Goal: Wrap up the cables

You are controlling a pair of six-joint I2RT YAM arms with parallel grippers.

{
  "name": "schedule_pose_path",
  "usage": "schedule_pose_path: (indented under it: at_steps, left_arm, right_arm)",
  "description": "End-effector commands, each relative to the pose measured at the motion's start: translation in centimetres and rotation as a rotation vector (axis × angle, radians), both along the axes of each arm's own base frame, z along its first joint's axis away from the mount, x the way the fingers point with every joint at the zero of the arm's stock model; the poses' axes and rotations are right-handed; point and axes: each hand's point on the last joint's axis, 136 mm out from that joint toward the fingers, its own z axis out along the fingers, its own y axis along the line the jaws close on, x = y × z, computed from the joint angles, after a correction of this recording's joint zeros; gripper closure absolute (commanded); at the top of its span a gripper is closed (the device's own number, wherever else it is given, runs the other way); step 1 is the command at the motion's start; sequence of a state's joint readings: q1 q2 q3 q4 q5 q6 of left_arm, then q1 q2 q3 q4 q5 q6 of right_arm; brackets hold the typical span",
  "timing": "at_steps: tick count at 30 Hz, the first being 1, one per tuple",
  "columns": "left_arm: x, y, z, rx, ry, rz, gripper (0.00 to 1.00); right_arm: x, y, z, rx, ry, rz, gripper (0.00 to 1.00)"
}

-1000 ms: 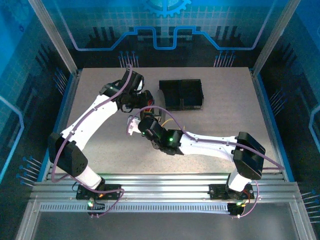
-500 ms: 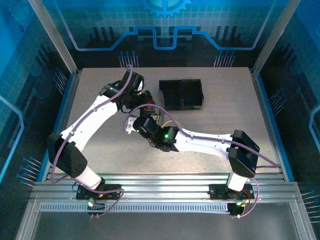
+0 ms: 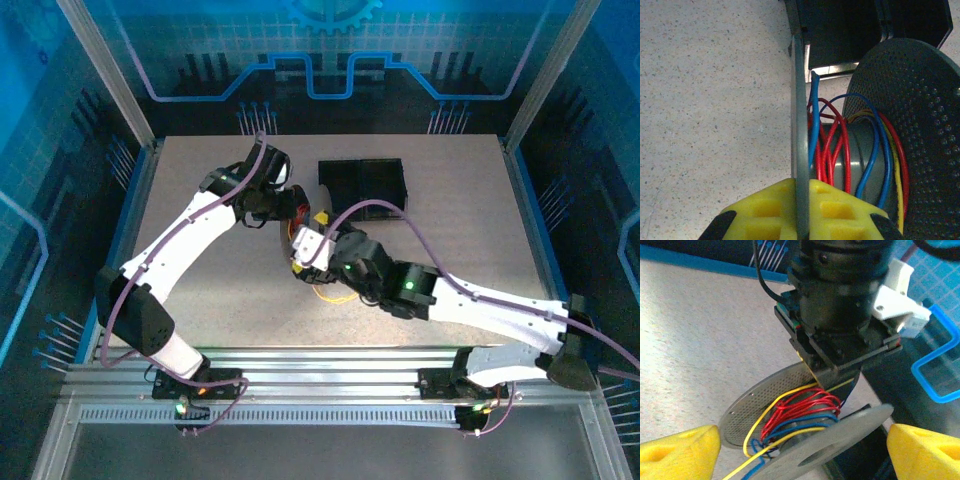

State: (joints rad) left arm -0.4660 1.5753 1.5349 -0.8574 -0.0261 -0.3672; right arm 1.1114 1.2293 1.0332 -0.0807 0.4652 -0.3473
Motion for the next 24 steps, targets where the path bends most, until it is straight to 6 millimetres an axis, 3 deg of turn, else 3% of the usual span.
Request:
schedule_pose_path:
  at_steps: [1,4,9,12,16,19,24]
  left_arm:
    - [0.2,-0.7,2.9,-0.061,-0.069,-0.004,1.00]
    - [0.2,-0.6,3.1,-0.063,-0.075,-0.001,1.00]
    - [0.1,-0.4,3.7,-0.088,-0.088,-0.001,1.00]
    - [0.2,-0.1,4.2,-0.113,-0.093,0.005,1.00]
    - [0.4,0.4,4.9,-0.153,-0.102,0.015,1.00]
    - [0.3,0.9,5.5,-0.184,-0.109,0.018,1.00]
    - [0.3,1.6,6.5,-0.215,-0.123,0.027,1.00]
  right_arm:
    - [-1.3,-0.3,0.1,0.196,0.158,0.074,0.09]
    - [-1.3,-2.7,0.5,0.356,0.270,0.071,0.06]
    - [-0.1,-8.4,-1.0,0.594,0.489,-0.040,0.05]
    - [0.2,-11.1,-2.4,0.715,0.627,-0.079,0.05]
    - [1.1,-13.9,-5.8,0.830,0.820,-0.159,0.08]
    - [1.8,-15.6,-8.7,0.909,0.946,-0.207,0.12]
    - [1.7,-15.7,-11.1,0.985,1.082,-0.167,0.19]
